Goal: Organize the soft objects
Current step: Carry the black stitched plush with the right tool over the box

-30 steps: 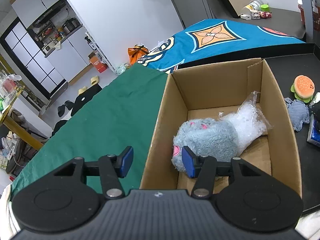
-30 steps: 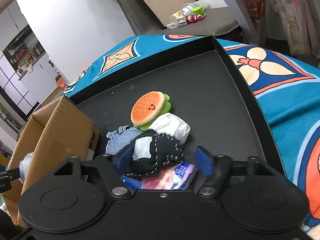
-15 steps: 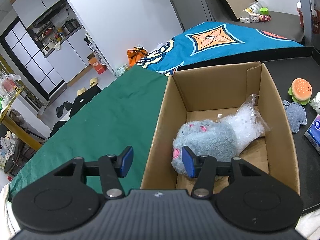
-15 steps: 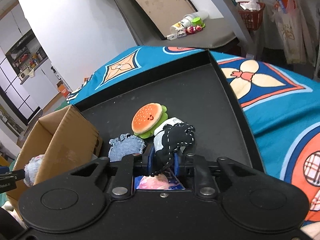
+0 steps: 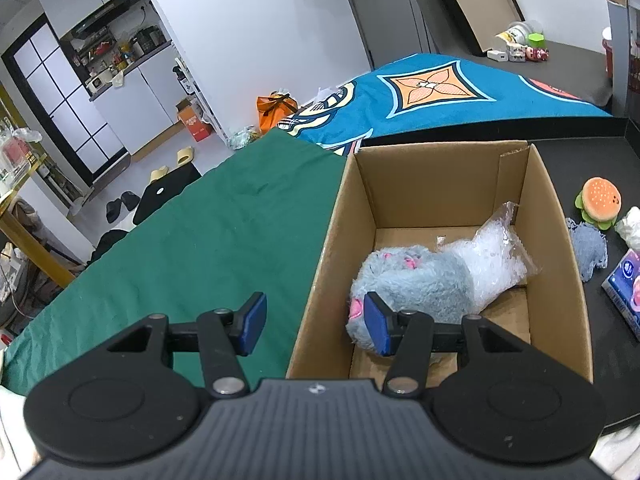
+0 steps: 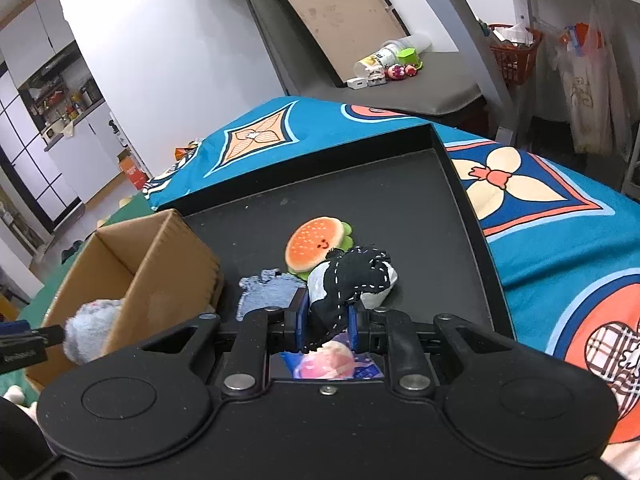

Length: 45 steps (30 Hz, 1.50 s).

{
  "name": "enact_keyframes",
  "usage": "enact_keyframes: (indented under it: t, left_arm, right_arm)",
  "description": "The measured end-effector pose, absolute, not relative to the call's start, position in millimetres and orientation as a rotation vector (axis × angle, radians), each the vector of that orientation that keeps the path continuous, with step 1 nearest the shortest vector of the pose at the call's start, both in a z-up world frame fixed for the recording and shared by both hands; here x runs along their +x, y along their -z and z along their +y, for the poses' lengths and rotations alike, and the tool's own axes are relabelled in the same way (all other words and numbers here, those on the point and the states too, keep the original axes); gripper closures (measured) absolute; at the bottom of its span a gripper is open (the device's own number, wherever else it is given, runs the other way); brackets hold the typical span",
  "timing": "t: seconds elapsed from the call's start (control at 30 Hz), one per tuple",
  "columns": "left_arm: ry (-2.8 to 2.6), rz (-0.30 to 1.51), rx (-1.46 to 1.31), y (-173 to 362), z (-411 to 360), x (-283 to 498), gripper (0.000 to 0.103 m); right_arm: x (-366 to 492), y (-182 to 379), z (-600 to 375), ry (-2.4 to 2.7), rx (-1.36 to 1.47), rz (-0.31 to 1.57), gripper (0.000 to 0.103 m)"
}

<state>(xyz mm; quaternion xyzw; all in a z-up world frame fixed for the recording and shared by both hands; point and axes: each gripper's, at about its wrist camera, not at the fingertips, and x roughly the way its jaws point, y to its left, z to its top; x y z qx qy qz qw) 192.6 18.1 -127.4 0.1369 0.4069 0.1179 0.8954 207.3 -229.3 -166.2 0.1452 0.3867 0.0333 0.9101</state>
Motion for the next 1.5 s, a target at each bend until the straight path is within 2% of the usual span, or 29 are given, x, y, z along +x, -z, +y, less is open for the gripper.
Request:
enact_keyframes:
  t: [0.77, 1.0, 1.1, 1.37, 1.43, 1.47, 1.5]
  left_arm:
    - [-0.202, 0.87, 0.157, 129, 38, 196, 0.051]
    - [-0.175, 0.876, 0.092, 130, 47, 197, 0.061]
    - [-0.165, 0.882, 0.068, 132, 49, 198, 0.072]
    - [-0.173, 0.874, 0.007, 132, 60, 197, 0.087]
    - [-0.176, 0.872, 0.002, 132, 61, 197, 0.089]
    - [-0.175, 0.872, -0.001, 132, 62, 196, 0.089]
    - [-0.174, 0.872, -0.005, 132, 62, 197, 0.089]
  right_arm:
    - [226, 128, -157, -0.217, 0.189, 0.75, 0.083]
    - [240, 121, -132, -0.259, 0.138, 0.734, 0.083]
    - [244, 120, -122, -0.275, 0.121, 0.734, 0.083]
    - [257, 116, -92, -0.33, 0.081, 0.737, 0.082]
    - [261, 113, -86, -0.343, 0.071, 0.734, 0.079]
    - [263, 112, -83, -0.351, 0.067, 0.734, 0.073]
    - [264, 111, -81, -0.355, 0.063, 0.737, 0.062]
